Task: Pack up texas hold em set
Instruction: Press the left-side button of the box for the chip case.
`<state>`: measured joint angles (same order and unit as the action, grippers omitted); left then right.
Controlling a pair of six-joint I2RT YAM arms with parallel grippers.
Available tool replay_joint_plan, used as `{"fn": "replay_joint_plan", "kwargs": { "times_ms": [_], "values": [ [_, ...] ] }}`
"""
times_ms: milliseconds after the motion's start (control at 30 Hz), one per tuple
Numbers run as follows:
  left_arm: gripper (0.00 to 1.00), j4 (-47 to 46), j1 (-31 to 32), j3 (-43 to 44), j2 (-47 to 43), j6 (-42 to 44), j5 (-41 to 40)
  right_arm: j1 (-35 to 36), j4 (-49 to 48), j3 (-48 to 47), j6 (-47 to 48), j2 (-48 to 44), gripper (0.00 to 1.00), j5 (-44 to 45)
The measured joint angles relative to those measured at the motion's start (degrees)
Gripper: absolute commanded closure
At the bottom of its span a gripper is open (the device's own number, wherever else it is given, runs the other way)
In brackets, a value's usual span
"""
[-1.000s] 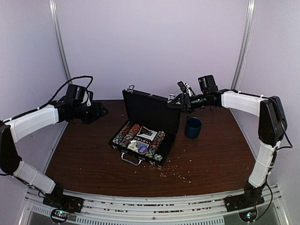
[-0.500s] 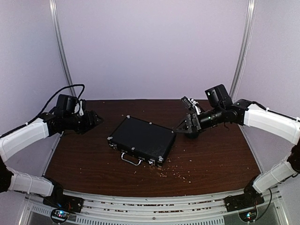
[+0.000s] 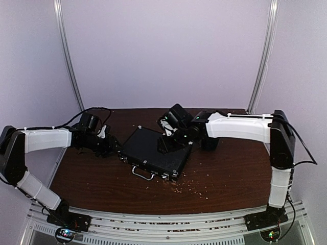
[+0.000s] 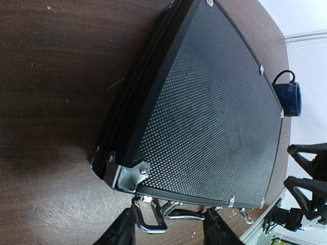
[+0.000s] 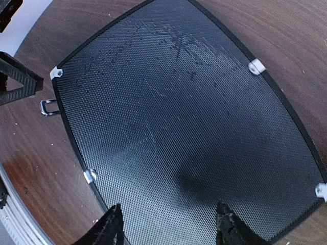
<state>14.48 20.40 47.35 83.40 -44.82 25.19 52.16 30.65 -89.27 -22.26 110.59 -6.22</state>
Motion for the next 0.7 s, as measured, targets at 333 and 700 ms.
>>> {"fn": "replay_joint_plan", "kwargs": {
  "times_ms": [333, 700],
  "values": [
    [0.77, 0.4, 0.1, 0.0, 4.9, 2.4, 1.2, 3.5, 7.8, -24.1, 4.0, 17.9, 0.45, 5.3],
    [0.85, 0.4, 0.4, 0.0, 9.1, 3.0, 2.9, 3.5, 10.9, -29.3, 5.0, 23.1, 0.45, 5.2]
  ]
}}
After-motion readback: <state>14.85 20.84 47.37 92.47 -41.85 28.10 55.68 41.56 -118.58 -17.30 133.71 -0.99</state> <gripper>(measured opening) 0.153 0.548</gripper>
